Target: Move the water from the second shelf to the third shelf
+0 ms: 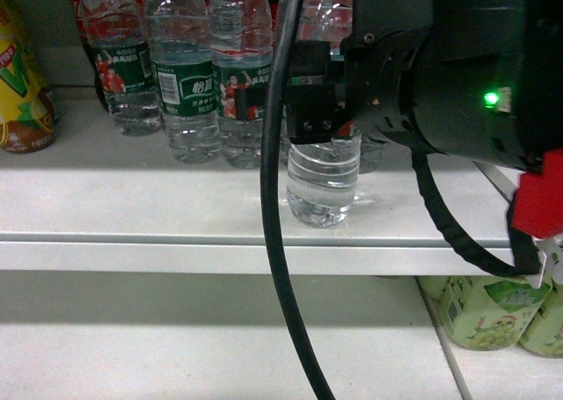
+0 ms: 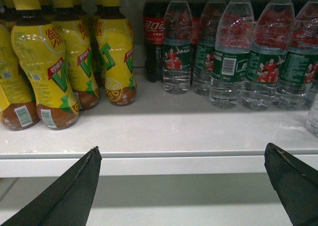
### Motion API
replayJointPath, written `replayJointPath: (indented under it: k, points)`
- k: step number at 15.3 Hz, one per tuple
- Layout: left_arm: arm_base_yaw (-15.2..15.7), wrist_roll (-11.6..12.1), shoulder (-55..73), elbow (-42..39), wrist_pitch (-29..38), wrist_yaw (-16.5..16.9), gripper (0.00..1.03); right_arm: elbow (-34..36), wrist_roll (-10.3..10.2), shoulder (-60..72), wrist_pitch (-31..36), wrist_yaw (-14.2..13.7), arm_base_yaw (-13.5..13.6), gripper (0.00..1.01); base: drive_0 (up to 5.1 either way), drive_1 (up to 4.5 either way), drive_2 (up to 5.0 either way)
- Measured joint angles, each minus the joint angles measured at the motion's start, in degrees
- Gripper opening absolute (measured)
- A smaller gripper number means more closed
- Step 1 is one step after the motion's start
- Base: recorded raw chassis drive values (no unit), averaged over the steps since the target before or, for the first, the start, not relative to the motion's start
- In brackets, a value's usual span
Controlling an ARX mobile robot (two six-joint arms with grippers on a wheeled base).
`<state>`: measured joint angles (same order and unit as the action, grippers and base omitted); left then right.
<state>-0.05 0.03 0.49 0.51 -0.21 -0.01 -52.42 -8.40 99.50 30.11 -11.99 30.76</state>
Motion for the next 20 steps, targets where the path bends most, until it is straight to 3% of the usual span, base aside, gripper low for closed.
replayJointPath:
  k: [3, 5, 9, 11, 15, 17, 20]
  points:
    - [0.00, 0.00, 0.00, 0.00, 0.00, 0.00, 0.98, 8.46, 1.05, -7.37, 0.77, 2.19, -1.70, 0.40, 0.0, 0.00, 0.0]
    - [0.00, 0.00, 0.00, 0.00, 0.00, 0.00, 0.98, 16.59, 2.71, -15.06, 1.36, 3.21, -5.86, 0.40, 0.0, 0.00, 0.0]
    - [0.00, 0.00, 0.00, 0.00, 0.00, 0.00, 0.98, 25.16, 3.72, -25.24, -0.33, 6.21, -10.64, 0.40, 0.0, 0.00, 0.0]
    - [0.00, 0.00, 0.00, 0.00, 0.00, -0.02, 0.98, 30.34, 3.69, -36.52, -3.87, 11.63, -14.82, 0.40, 0.0, 0.00, 0.0]
    - [0.00, 0.00, 0.00, 0.00, 0.00, 0.00, 0.98, 35.65, 3.23, -56.19, -16.35, 17.53, -21.90, 0.40, 0.0, 0.00, 0.0]
    - [0.00, 0.00, 0.00, 0.00, 0.00, 0.00, 0.98, 36.22, 2.84, -63.60, -21.22, 19.30, -22.95, 0.40, 0.0, 0.00, 0.0]
    - [0.00, 0.00, 0.00, 0.00, 0.00, 0.00, 0.98, 36.22, 2.14, -69.72, -25.49, 19.37, -22.62, 0.40, 0.0, 0.00, 0.0]
